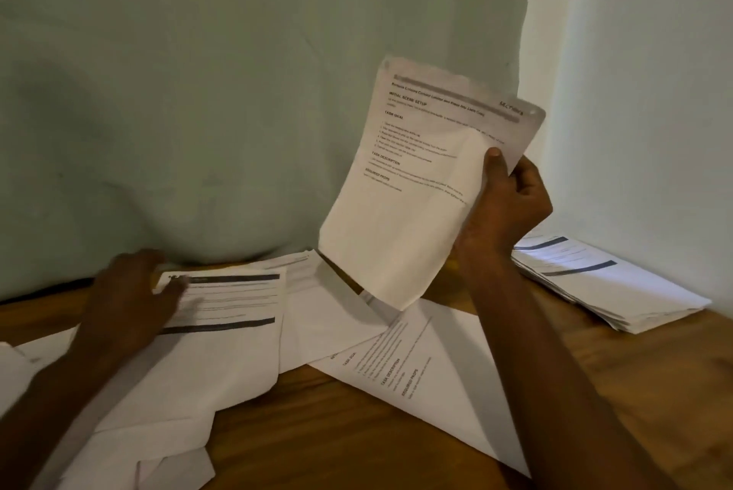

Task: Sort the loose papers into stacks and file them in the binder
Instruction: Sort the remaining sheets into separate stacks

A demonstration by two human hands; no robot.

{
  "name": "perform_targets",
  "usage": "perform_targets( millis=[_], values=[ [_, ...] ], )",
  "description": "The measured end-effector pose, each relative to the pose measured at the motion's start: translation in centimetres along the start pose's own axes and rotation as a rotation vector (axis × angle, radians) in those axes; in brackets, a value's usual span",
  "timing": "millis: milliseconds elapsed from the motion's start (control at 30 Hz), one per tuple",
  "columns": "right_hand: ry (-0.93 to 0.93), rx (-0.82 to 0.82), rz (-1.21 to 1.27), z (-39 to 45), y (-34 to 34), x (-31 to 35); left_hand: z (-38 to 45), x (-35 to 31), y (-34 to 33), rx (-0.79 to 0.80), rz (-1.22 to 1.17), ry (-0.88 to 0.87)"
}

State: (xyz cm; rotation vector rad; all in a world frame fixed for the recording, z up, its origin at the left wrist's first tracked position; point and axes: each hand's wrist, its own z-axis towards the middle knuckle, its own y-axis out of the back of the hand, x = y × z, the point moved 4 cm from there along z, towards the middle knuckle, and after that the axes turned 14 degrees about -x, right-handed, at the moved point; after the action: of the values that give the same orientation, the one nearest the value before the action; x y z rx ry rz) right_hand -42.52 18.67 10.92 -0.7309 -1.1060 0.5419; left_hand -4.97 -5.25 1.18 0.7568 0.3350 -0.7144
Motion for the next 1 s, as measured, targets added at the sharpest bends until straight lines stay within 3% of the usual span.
perform_targets(
  millis=[67, 167, 233, 367, 533, 767, 900, 1000],
  values=[
    [0.046, 0.078, 0.023, -1.1, -0.9, 1.5, -1.2, -3.6, 0.8, 0.001, -0.346, 0.029],
    [-0.007, 0.288, 0.014, -4.5, -2.2, 1.6, -1.9, -6.6, 0.8, 0.214, -0.787, 0.237],
    [-0.088, 0.436, -0.022, -7.0, -2.5, 0.9, -1.8, -7.8, 1.0, 0.317, -0.984, 0.357],
    [-0.224, 0.602, -0.054, -10.7, -2.8, -0.1, -2.1, -9.1, 2.6, 0.381, -1.163, 0.376],
    [-0.276, 0.699, -0.107, -13.3, -2.7, -1.1, -2.1, -8.2, 2.8, 0.329, -1.150, 0.392],
    [-0.368, 0.692, -0.116, -13.8, -2.5, -2.1, -2.1, -8.0, 2.8, 0.271, -1.133, 0.420],
    [-0.755, 0.567, -0.108, -13.8, -1.9, -5.0, 0.5, -3.5, 3.7, 0.061, -1.149, 0.531],
    [-0.782, 0.560, -0.328, -13.8, -0.8, -7.8, 1.9, 3.5, 4.8, -0.120, -1.037, 0.719]
  ],
)
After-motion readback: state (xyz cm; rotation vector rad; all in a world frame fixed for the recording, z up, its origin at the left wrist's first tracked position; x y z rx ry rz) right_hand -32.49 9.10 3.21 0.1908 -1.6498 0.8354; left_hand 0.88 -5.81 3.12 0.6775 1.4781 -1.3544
